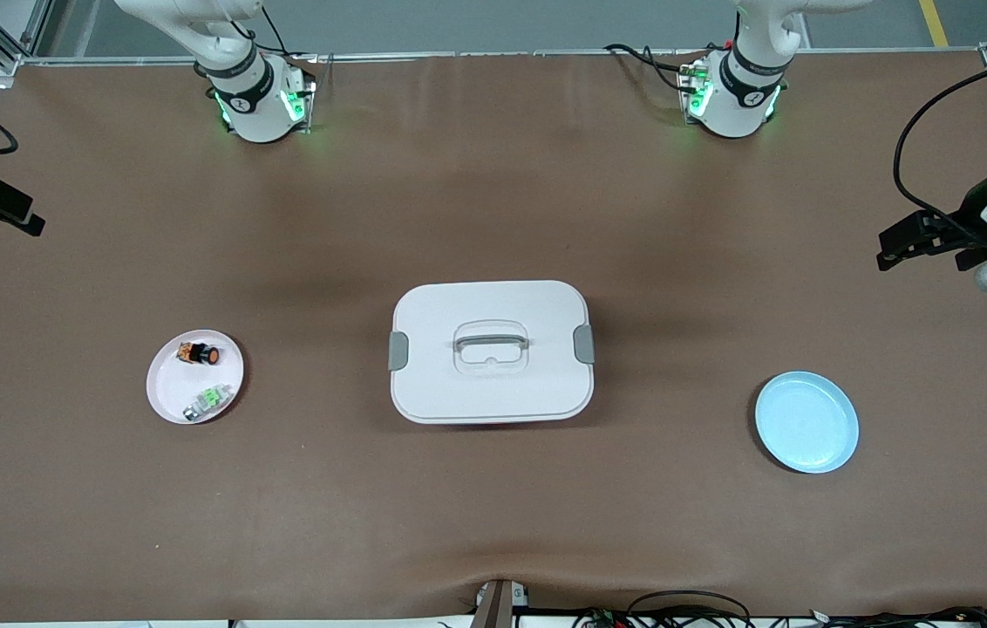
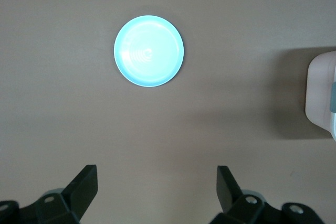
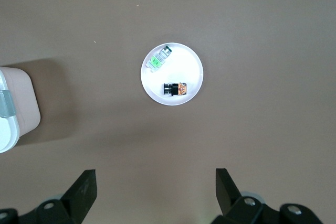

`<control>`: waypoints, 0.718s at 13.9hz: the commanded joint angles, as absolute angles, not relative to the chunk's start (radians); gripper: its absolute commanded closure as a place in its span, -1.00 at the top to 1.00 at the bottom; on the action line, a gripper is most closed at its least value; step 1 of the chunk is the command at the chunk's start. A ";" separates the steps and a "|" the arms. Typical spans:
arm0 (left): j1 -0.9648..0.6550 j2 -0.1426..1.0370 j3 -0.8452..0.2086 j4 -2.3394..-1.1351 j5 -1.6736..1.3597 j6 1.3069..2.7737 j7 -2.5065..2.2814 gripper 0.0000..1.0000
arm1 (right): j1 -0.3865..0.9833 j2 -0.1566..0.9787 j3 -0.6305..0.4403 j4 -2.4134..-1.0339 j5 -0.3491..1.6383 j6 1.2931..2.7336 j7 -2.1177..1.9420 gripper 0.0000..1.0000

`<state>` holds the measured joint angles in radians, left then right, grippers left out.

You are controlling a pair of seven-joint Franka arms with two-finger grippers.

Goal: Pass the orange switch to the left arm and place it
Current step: 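Move the right gripper over the white plate of switches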

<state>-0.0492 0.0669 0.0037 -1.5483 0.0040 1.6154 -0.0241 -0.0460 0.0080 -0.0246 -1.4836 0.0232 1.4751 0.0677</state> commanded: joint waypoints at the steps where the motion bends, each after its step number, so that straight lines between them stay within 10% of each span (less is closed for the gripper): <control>1: -0.049 0.074 0.006 -1.528 -0.002 1.595 -0.025 1.00 | -0.060 0.002 -0.018 -1.485 0.029 1.477 0.057 1.00; 10: -0.054 0.074 0.006 -1.525 0.005 1.595 -0.023 1.00 | -0.066 0.057 -0.018 -1.450 0.021 1.505 0.058 1.00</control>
